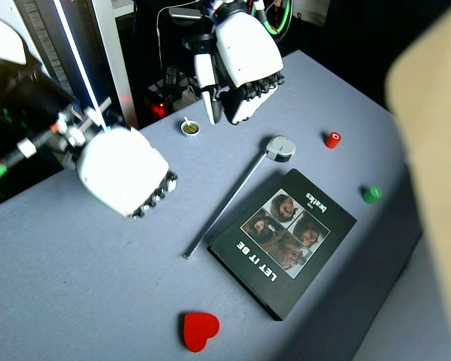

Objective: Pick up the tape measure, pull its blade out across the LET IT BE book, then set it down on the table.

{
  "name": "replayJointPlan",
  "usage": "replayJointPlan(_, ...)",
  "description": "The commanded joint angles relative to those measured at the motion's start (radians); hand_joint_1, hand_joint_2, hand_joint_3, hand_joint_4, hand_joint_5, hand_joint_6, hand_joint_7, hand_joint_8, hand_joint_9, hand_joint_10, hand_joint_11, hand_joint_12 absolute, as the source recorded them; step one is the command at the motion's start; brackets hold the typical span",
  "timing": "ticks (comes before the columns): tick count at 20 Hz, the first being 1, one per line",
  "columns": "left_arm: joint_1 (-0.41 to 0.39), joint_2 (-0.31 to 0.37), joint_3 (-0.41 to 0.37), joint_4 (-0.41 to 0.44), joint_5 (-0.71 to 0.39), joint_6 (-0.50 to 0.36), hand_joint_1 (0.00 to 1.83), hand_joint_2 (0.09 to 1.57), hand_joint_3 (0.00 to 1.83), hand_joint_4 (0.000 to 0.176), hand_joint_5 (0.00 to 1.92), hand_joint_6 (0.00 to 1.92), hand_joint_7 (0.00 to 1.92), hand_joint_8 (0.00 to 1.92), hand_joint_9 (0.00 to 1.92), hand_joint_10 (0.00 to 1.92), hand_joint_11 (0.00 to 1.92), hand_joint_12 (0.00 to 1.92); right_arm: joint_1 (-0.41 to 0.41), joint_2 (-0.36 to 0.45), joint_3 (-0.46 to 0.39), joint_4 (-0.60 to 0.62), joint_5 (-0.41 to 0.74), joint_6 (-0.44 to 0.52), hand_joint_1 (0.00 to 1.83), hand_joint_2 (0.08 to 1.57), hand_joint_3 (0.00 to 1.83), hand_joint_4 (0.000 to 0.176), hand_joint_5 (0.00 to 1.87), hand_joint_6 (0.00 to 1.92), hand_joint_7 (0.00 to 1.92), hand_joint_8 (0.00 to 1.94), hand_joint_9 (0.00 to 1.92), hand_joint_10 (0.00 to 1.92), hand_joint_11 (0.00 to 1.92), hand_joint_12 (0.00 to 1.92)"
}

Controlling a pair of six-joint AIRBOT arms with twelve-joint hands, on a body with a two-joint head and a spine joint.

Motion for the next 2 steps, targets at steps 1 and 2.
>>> replayJointPlan(1, -0.01, -0.003, 0.001, 0.082, -0.03, -0.005, 0.79, 1.23, 0.0, 0.0, 1.19, 1.92, 1.21, 1.92, 1.36, 1.92, 1.42, 1.92, 0.014, -0.001, -0.001, -0.038, 0.025, 0.008, 0.83, 1.43, 0.0, 0.176, 1.31, 1.92, 1.57, 1.94, 1.8, 1.92, 1.92, 1.92)
replayJointPlan(2, -0.011, -0.003, 0.0, 0.083, -0.03, -0.009, 0.77, 1.22, 0.0, 0.0, 1.18, 1.92, 1.19, 1.92, 1.33, 1.92, 1.41, 1.92, 0.018, -0.001, 0.001, -0.038, 0.023, 0.017, 0.84, 1.43, 0.0, 0.176, 1.32, 1.92, 1.58, 1.94, 1.82, 1.92, 1.92, 1.92)
